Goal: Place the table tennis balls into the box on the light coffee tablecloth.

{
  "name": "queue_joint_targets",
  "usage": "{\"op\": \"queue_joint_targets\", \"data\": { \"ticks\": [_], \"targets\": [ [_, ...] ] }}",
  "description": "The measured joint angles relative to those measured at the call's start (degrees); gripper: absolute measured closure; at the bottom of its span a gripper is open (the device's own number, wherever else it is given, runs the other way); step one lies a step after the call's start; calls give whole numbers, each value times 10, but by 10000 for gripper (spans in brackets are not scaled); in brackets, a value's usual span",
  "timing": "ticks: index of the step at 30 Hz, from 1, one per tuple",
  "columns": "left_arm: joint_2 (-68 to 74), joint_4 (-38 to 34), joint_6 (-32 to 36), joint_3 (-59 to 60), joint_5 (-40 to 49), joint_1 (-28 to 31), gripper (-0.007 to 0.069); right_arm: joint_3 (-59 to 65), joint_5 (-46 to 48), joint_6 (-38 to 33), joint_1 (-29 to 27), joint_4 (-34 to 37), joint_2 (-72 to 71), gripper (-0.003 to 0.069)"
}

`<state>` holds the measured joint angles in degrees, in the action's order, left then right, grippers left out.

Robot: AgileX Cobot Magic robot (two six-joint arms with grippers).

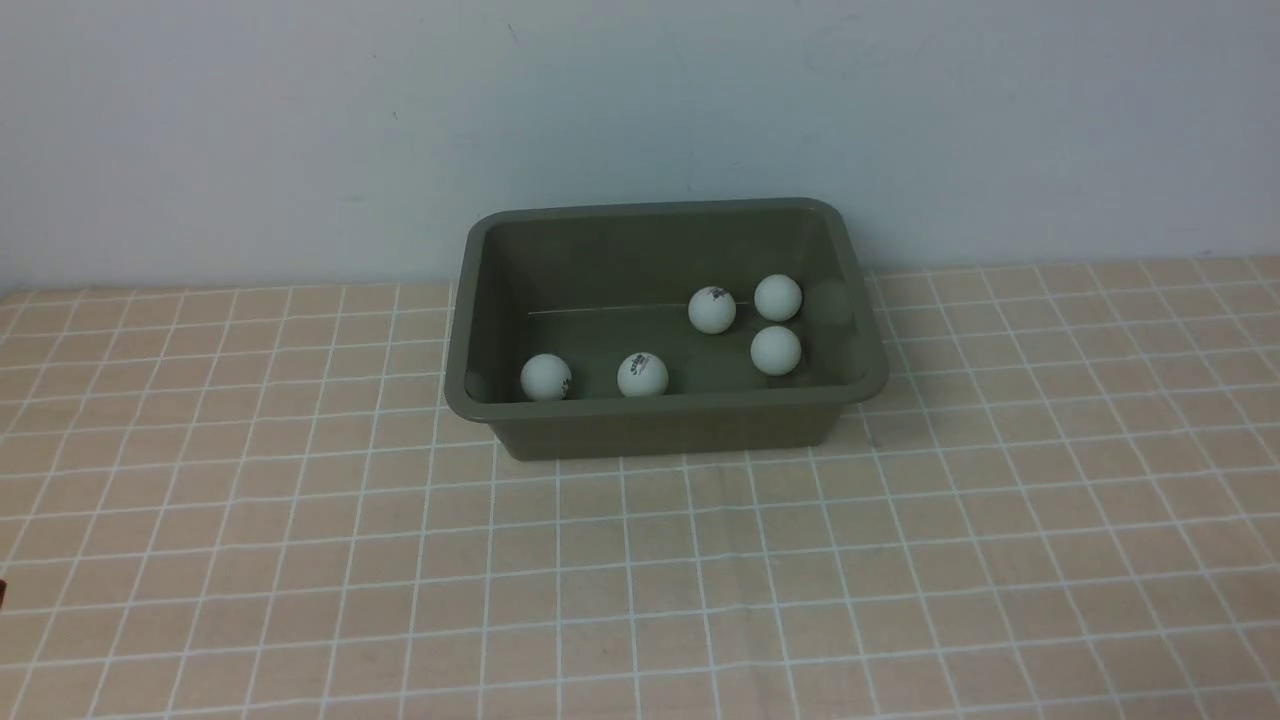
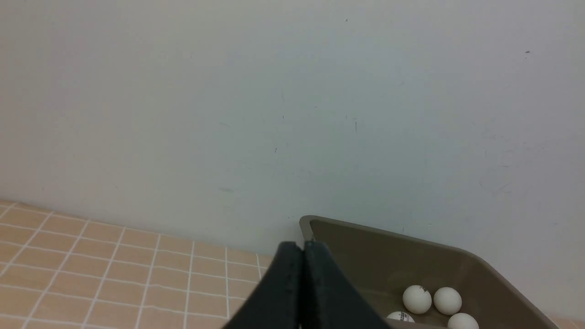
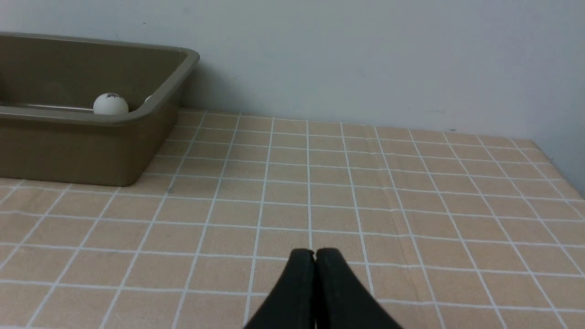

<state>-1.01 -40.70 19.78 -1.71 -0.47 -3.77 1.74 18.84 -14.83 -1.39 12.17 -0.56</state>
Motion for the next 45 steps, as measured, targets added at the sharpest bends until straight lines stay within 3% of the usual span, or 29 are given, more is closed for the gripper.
{"op": "queue_joint_targets", "data": {
  "ticks": [15, 24, 31, 37, 45],
  "targets": [
    [0, 1, 2, 0, 1, 0, 693, 0, 14, 0, 0, 0, 0, 677],
    [0, 170, 20, 34, 30, 0, 693, -1, 19, 0, 0, 0, 0, 677],
    [0, 268, -33, 34, 68, 0, 693, -1, 20, 0, 0, 0, 0, 677],
    [0, 310, -110, 34, 127, 0, 693, -1, 20, 0, 0, 0, 0, 677],
    [0, 315, -127, 34, 136, 0, 693, -1, 20, 0, 0, 0, 0, 677]
  ]
}}
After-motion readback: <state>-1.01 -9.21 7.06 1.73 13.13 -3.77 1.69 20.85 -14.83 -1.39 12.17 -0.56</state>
